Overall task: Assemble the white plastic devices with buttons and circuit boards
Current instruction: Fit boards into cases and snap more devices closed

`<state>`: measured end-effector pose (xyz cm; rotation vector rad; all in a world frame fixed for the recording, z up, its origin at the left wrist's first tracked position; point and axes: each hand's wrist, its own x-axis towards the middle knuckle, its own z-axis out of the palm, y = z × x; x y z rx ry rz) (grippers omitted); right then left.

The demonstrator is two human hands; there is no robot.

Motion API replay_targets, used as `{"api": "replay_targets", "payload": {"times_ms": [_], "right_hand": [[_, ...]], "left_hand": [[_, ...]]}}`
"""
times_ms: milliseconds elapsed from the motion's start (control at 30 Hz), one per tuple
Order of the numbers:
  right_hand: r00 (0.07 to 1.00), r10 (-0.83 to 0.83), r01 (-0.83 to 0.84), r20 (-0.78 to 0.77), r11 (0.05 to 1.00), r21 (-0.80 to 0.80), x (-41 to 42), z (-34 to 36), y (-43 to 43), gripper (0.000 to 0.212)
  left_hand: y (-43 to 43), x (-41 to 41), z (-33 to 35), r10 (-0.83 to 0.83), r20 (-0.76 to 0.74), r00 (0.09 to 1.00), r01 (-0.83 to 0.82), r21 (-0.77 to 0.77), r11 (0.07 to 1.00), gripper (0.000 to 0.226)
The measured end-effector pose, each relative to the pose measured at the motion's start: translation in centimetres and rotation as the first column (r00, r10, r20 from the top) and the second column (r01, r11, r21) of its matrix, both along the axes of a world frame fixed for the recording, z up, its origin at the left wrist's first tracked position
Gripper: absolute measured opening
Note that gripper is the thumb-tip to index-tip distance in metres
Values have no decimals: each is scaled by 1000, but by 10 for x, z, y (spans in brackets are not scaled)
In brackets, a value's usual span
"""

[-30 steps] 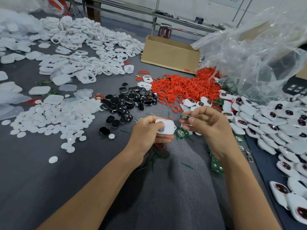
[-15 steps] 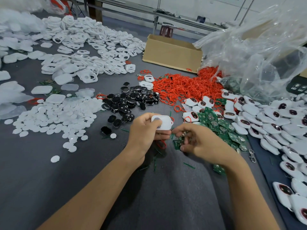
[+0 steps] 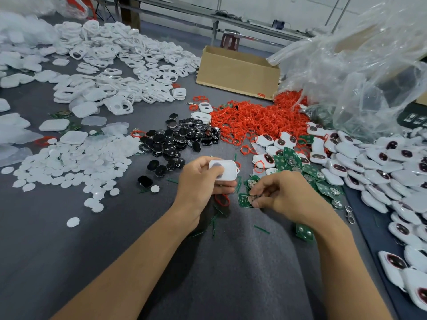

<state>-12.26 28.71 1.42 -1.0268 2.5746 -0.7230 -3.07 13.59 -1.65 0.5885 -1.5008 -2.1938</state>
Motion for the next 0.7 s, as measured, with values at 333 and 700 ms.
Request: {"api": "replay_targets", "payload": {"times_ms": [333, 700], "right_hand": [[979, -43, -17, -201, 959, -284, 5, 12, 4, 18], [922, 54, -181, -384, 935, -304, 17, 5, -15, 17]], "left_hand": [[-2, 0, 2, -82, -21, 996, 84, 157, 984, 45], [3, 1, 2, -271, 31, 962, 267, 94, 959, 37]]}}
